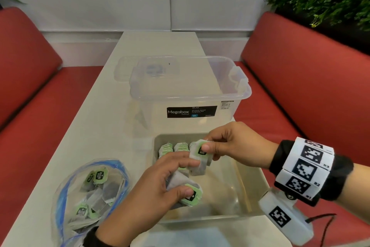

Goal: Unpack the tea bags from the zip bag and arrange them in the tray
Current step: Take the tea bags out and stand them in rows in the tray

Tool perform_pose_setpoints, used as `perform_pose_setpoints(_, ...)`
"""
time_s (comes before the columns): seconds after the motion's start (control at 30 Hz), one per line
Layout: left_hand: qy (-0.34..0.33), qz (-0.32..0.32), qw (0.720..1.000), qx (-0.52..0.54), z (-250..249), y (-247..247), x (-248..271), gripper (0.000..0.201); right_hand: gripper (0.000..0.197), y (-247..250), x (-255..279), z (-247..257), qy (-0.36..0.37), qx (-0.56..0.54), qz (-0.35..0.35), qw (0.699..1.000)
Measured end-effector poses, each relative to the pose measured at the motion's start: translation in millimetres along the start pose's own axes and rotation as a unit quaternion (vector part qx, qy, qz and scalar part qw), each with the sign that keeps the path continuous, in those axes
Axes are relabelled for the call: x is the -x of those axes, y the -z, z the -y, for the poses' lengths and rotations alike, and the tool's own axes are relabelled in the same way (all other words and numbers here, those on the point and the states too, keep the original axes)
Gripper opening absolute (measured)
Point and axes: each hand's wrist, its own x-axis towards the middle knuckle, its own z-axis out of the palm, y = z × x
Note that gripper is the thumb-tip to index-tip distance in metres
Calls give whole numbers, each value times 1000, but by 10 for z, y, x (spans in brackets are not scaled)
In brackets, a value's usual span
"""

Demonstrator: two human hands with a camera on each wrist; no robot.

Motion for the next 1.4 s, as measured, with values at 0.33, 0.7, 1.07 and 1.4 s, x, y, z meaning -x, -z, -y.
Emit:
perform_pose_setpoints(0.33, 2, 24, 1000, -5, 39, -43, -106, 49, 10, 30, -35, 51, 12, -89, 22, 996)
perform_pose_setpoints(0.7, -1, 34, 999, -27, 100, -121, -172, 64, 7, 226, -98, 133, 17, 130, 17, 991)
perform_pose_setpoints(1.07, 7, 31, 997, -71, 362, -235, -135, 68, 17, 305, -691, -383, -75, 360, 42, 929)
perform_pose_setpoints(1.4, 16, 58, 995, -81, 352, -234, -136, 50, 14, 62, -668, -451, -46, 456, 66, 886)
